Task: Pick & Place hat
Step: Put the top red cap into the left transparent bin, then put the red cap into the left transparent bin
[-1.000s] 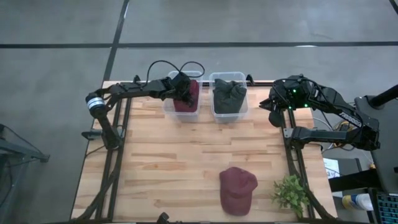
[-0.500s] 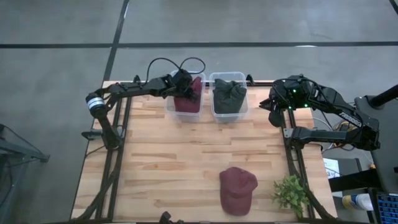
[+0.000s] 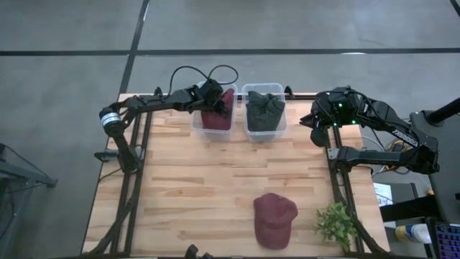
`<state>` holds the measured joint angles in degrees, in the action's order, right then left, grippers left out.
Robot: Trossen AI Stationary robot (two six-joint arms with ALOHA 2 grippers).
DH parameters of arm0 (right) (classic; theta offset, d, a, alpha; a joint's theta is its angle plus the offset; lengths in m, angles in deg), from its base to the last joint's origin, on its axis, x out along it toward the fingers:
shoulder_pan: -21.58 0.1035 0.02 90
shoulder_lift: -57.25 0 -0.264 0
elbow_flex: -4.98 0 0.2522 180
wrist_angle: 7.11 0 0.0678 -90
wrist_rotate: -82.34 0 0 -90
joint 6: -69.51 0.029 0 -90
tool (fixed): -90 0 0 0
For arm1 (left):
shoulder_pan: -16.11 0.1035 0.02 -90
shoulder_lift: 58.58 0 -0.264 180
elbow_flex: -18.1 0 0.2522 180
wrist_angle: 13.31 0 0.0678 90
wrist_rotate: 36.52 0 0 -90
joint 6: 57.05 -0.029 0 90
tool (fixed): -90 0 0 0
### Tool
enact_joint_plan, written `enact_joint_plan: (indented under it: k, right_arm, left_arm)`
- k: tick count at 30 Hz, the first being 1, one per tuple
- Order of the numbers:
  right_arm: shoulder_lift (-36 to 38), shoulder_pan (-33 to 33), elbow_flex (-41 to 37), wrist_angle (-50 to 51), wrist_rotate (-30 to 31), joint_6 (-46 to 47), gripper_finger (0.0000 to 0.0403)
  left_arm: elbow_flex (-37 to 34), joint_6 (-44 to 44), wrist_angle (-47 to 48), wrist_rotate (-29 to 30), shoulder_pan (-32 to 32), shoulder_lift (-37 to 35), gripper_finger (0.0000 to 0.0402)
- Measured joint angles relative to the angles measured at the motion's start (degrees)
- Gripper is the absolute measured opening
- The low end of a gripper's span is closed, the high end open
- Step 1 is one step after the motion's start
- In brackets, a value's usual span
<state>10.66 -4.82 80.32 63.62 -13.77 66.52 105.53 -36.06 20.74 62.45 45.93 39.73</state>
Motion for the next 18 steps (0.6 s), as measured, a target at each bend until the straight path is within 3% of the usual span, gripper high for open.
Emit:
enact_joint_plan:
  k: [6, 18]
  right_arm:
    - [0.0, 0.0, 0.0, 0.1, 0.0, 0.0, 0.0059]
    - [0.0, 0.0, 0.0, 0.2, -0.1, 0.0, 0.0059]
  left_arm:
    - [0.0, -0.2, 0.3, -2.1, -0.3, -1.8, 0.0135]
    - [0.1, 0.6, 4.7, -2.5, -0.5, -17.4, 0.0138]
